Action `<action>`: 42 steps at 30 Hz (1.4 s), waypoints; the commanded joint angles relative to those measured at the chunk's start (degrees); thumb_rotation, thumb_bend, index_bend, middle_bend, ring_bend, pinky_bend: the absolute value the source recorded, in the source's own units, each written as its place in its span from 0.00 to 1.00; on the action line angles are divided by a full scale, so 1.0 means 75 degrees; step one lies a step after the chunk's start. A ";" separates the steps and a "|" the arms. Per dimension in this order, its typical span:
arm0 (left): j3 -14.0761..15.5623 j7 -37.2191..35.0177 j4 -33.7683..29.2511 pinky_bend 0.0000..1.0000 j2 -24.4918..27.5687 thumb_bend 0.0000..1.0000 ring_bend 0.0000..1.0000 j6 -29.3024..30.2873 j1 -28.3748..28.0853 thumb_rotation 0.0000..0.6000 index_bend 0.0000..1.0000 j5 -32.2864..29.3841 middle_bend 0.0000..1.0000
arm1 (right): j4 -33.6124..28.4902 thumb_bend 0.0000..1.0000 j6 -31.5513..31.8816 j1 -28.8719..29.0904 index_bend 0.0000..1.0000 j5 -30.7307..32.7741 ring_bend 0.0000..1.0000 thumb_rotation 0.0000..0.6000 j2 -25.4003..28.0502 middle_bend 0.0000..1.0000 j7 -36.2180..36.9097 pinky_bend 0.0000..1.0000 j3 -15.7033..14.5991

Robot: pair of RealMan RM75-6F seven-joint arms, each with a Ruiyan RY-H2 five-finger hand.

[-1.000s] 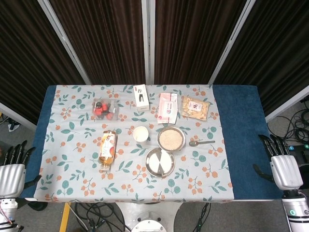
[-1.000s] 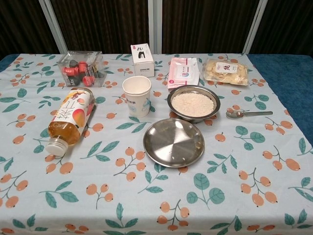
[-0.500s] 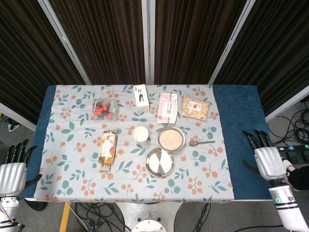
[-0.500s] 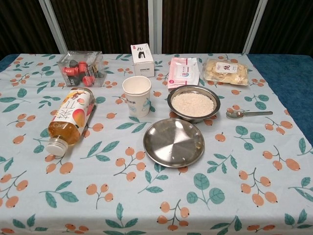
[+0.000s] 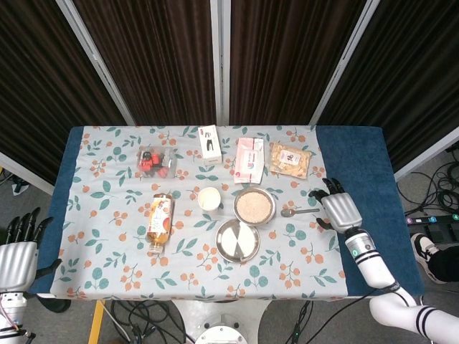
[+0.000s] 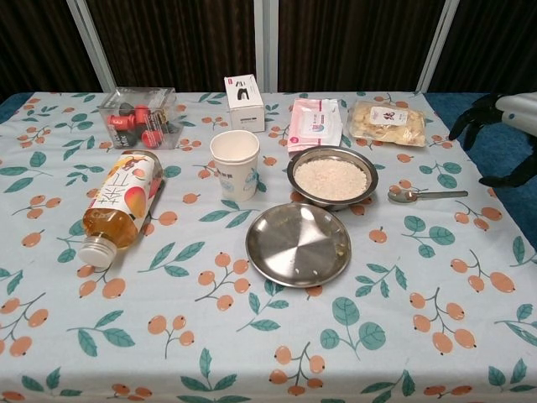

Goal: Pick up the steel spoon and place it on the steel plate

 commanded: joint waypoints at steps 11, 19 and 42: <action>0.0018 -0.0107 0.0077 0.03 -0.0022 0.06 0.06 -0.0017 0.0027 1.00 0.21 -0.0023 0.12 | 0.1521 0.18 -0.0774 0.0687 0.46 0.0550 0.10 1.00 -0.1145 0.43 -0.0375 0.05 -0.0083; 0.0014 -0.0149 0.0140 0.03 -0.0049 0.06 0.06 -0.0062 0.0010 1.00 0.21 -0.0041 0.12 | 0.2055 0.22 -0.1026 0.0943 0.49 0.0676 0.13 1.00 -0.1477 0.47 -0.0487 0.05 -0.0128; 0.0010 -0.0240 0.0242 0.03 -0.0088 0.06 0.06 -0.0085 0.0023 1.00 0.21 -0.0081 0.12 | 0.2067 0.25 -0.1189 0.1085 0.51 0.0884 0.17 1.00 -0.1473 0.51 -0.0542 0.06 -0.0277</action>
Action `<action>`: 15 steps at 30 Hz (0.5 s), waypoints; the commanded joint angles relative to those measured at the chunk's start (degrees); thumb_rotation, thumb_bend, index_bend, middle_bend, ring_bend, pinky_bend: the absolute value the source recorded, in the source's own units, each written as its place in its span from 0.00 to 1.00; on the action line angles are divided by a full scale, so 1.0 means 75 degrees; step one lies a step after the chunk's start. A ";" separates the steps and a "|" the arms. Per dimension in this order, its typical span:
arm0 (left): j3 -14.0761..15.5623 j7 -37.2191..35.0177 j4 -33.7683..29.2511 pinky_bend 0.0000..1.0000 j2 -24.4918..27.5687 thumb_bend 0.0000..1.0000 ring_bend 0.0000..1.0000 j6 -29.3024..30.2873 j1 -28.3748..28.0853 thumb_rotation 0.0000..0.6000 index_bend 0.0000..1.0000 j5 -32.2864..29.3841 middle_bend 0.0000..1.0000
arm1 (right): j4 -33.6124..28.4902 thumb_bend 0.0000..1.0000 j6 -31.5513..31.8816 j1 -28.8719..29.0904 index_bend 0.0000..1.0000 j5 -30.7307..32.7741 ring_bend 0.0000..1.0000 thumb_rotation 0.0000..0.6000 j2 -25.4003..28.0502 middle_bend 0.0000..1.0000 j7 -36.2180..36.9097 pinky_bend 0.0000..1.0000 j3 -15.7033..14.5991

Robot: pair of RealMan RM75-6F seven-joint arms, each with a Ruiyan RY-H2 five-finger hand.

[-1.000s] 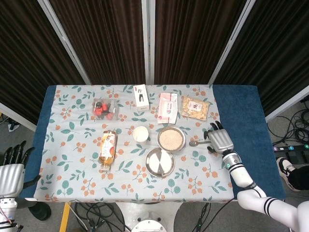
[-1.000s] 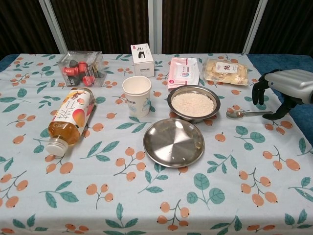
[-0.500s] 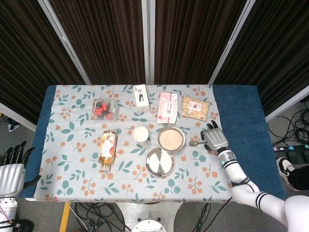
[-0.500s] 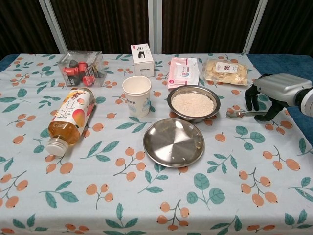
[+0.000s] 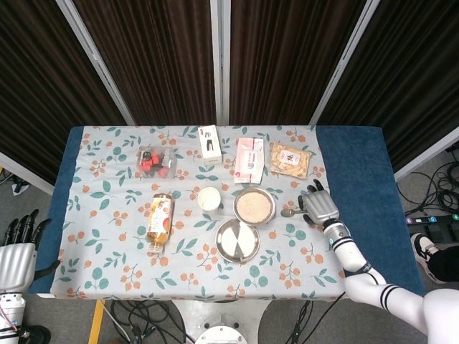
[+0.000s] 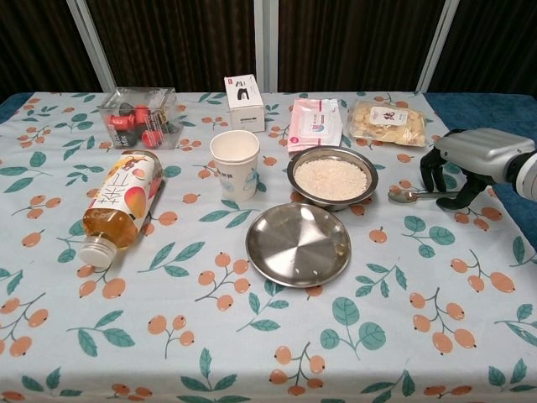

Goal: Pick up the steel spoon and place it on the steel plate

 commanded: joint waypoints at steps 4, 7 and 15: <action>-0.0001 -0.0008 0.0016 0.03 -0.0009 0.06 0.06 -0.0024 -0.0014 1.00 0.21 0.0002 0.12 | -0.0064 0.26 -0.0050 0.0019 0.51 0.0125 0.17 1.00 0.0049 0.51 -0.0098 0.06 -0.0018; -0.0014 -0.0013 0.0016 0.03 -0.0001 0.06 0.06 -0.0018 -0.0021 1.00 0.21 0.0003 0.12 | -0.0053 0.27 -0.0091 0.0044 0.51 0.0190 0.17 1.00 0.0045 0.51 -0.0151 0.06 -0.0021; -0.0027 -0.0011 0.0035 0.03 -0.0013 0.06 0.06 -0.0020 -0.0031 1.00 0.21 -0.0002 0.12 | -0.0059 0.30 -0.0160 0.0106 0.53 0.0317 0.19 1.00 0.0044 0.54 -0.0241 0.07 -0.0030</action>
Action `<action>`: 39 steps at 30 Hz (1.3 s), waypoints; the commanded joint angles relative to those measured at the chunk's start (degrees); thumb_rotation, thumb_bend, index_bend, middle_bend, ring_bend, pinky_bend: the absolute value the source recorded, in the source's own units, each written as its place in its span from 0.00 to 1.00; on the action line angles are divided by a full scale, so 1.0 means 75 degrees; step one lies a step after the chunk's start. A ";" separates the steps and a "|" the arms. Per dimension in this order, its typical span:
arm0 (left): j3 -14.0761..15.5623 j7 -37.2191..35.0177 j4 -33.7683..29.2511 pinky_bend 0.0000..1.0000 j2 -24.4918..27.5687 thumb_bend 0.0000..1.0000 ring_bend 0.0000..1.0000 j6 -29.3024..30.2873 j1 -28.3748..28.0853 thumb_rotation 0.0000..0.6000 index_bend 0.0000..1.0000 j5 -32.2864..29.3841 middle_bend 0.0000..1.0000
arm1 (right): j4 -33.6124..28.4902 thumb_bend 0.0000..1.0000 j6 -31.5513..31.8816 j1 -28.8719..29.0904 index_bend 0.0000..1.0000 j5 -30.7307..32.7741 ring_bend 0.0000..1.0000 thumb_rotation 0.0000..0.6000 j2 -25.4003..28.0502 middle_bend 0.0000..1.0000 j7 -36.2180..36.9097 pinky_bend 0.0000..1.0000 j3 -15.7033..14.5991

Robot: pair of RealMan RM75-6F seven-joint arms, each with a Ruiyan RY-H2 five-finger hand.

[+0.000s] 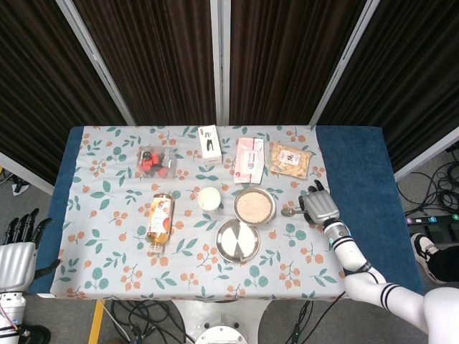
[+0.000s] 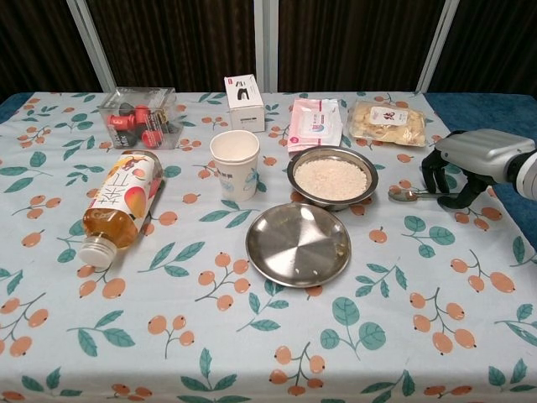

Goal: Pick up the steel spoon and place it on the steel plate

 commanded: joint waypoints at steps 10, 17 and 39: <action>0.0019 -0.0038 0.0034 0.03 -0.0021 0.06 0.06 0.0044 0.0048 1.00 0.21 -0.0014 0.12 | -0.0261 0.33 0.0094 0.0012 0.57 -0.0019 0.22 1.00 0.0186 0.57 0.0006 0.07 -0.0036; 0.0023 -0.0124 0.0108 0.03 -0.0035 0.06 0.06 0.0119 0.0088 1.00 0.21 0.0020 0.12 | -0.1280 0.33 0.0133 0.0096 0.57 -0.0064 0.22 1.00 0.1126 0.57 -0.0544 0.07 -0.0112; -0.0009 -0.0262 0.0240 0.03 0.0026 0.06 0.06 0.0190 0.0094 1.00 0.21 0.0112 0.12 | -0.2703 0.33 -0.1287 0.2751 0.59 0.2223 0.24 1.00 0.1705 0.58 -0.3752 0.07 -0.0376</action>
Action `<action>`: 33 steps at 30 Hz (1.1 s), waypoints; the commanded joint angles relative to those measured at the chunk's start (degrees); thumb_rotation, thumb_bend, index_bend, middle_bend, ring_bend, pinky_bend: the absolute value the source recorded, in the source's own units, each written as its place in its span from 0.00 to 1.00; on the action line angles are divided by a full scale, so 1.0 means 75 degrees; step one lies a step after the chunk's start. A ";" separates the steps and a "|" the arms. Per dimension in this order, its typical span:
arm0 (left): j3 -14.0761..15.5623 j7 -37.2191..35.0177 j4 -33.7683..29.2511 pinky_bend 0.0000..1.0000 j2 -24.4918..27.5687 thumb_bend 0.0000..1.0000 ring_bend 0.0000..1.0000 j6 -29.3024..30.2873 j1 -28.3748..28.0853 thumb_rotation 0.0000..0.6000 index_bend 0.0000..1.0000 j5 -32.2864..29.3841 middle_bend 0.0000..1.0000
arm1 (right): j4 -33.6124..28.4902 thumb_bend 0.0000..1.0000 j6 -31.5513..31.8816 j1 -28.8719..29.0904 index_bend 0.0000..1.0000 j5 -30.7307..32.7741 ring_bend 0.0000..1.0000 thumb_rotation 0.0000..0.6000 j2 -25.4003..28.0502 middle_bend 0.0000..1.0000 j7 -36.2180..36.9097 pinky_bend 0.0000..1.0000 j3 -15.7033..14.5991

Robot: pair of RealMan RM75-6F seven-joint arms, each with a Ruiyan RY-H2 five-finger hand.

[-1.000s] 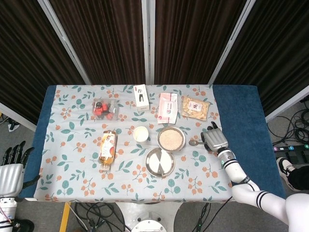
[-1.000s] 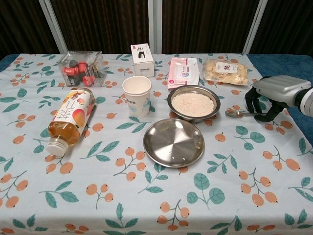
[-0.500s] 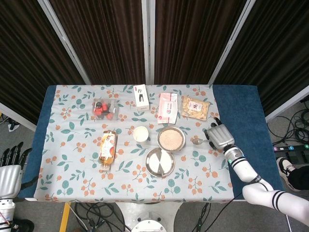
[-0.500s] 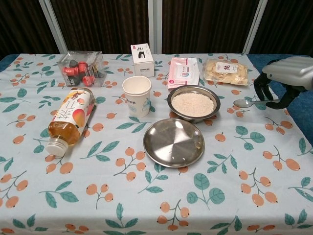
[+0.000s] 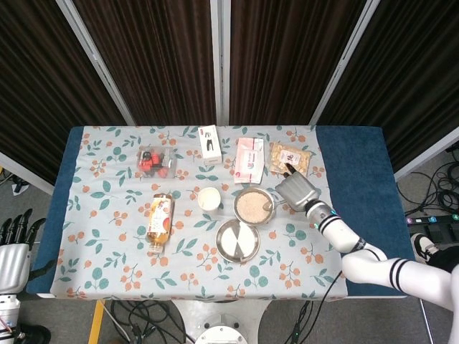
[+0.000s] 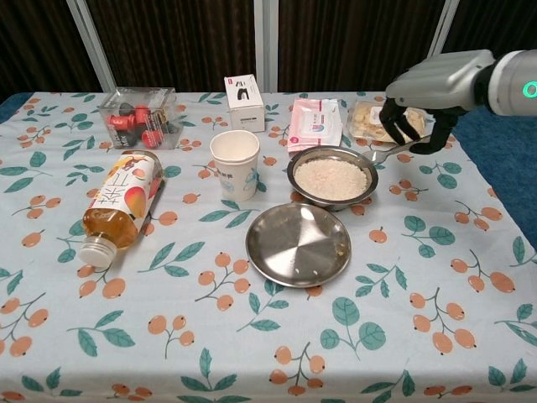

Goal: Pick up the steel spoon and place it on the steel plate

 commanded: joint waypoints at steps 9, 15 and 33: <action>-0.0018 -0.0057 0.0020 0.03 0.0008 0.06 0.06 -0.0018 -0.0022 1.00 0.21 0.0004 0.12 | 0.0761 0.33 0.0117 0.1566 0.59 0.1921 0.24 1.00 -0.1012 0.58 -0.1972 0.07 -0.1060; -0.0019 -0.0106 0.0067 0.03 -0.0019 0.06 0.06 -0.0024 -0.0009 1.00 0.21 -0.0023 0.12 | 0.0673 0.33 0.0545 0.1988 0.59 0.2574 0.24 1.00 -0.1172 0.58 -0.2565 0.06 -0.1396; -0.0007 -0.0231 0.0198 0.03 -0.0094 0.06 0.06 0.0005 0.0028 1.00 0.21 -0.0020 0.12 | 0.0618 0.33 0.0959 0.2161 0.60 0.2583 0.25 1.00 -0.1405 0.59 -0.1972 0.05 -0.1502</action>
